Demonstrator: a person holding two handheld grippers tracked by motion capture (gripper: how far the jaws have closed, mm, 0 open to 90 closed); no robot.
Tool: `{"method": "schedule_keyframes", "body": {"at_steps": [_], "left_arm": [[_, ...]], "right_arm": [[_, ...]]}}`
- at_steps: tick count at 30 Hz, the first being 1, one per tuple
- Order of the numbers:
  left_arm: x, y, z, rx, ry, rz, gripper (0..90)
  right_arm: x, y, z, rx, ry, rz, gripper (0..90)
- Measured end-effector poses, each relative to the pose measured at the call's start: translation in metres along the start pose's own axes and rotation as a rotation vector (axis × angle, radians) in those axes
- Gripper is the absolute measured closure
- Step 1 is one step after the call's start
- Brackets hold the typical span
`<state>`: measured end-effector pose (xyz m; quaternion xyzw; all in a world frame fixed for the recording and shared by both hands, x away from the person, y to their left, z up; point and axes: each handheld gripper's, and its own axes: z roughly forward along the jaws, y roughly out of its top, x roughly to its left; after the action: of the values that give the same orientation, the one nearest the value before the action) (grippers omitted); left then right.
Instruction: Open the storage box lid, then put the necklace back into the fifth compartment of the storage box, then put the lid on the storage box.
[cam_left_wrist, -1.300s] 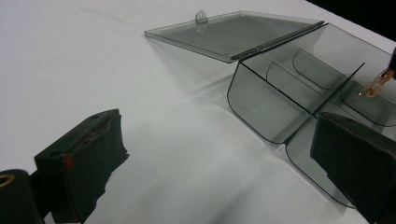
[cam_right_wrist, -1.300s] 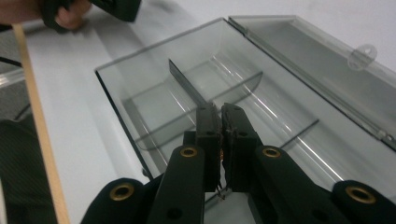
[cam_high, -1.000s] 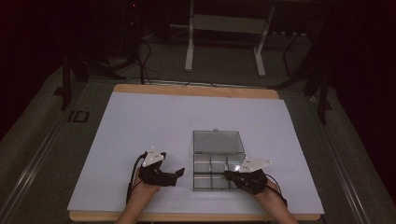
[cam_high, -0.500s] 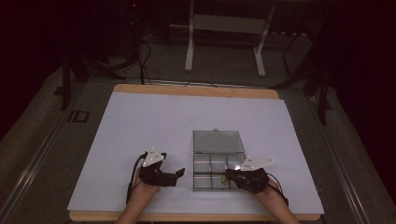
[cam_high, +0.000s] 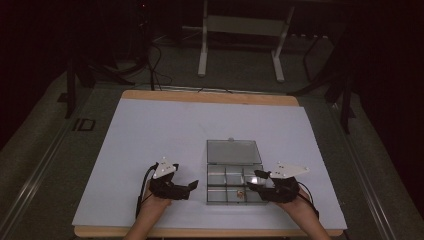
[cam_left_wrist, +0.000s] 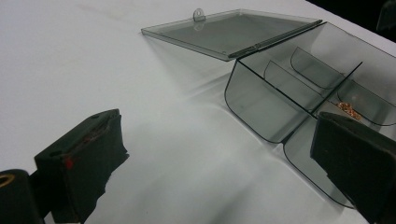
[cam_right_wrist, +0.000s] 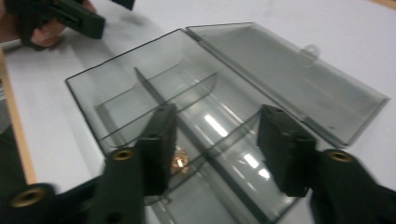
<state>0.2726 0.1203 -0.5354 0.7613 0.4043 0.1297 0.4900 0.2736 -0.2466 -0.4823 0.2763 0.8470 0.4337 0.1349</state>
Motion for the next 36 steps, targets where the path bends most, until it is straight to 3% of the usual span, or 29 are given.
{"method": "schedule_keyframes", "body": {"at_steps": [6, 10, 14, 17, 25, 28, 31, 36], "left_arm": [[0.0, 0.001, 0.0, -0.001, -0.002, -0.001, 3.4], [-0.001, 0.003, 0.001, -0.004, -0.008, -0.004, 3.4], [-0.003, 0.007, 0.001, -0.01, -0.019, -0.008, 3.4], [-0.005, 0.012, 0.001, -0.02, -0.03, -0.005, 3.4], [-0.01, 0.026, 0.004, -0.044, -0.042, 0.047, 3.4], [-0.011, 0.031, 0.008, -0.029, -0.074, 0.032, 3.8], [-0.014, 0.037, 0.012, -0.028, -0.067, 0.031, 3.8], [-0.017, 0.049, 0.021, 0.016, -0.061, 0.005, 3.7]], "right_arm": [[-0.008, 0.001, -0.008, -0.022, -0.031, 0.021, 30.0], [-0.014, 0.001, -0.012, -0.026, -0.026, 0.039, 21.9], [-0.018, -0.001, -0.015, -0.041, -0.037, 0.051, 21.8], [-0.02, -0.003, -0.019, -0.055, -0.079, 0.052, 27.0], [-0.031, -0.008, -0.026, -0.076, -0.147, 0.086, 34.3], [-0.035, -0.01, -0.027, -0.077, -0.176, 0.104, 34.2], [-0.037, -0.011, -0.027, -0.076, -0.221, 0.109, 34.1], [-0.042, -0.012, -0.026, -0.088, -0.234, 0.126, 34.2]]}}
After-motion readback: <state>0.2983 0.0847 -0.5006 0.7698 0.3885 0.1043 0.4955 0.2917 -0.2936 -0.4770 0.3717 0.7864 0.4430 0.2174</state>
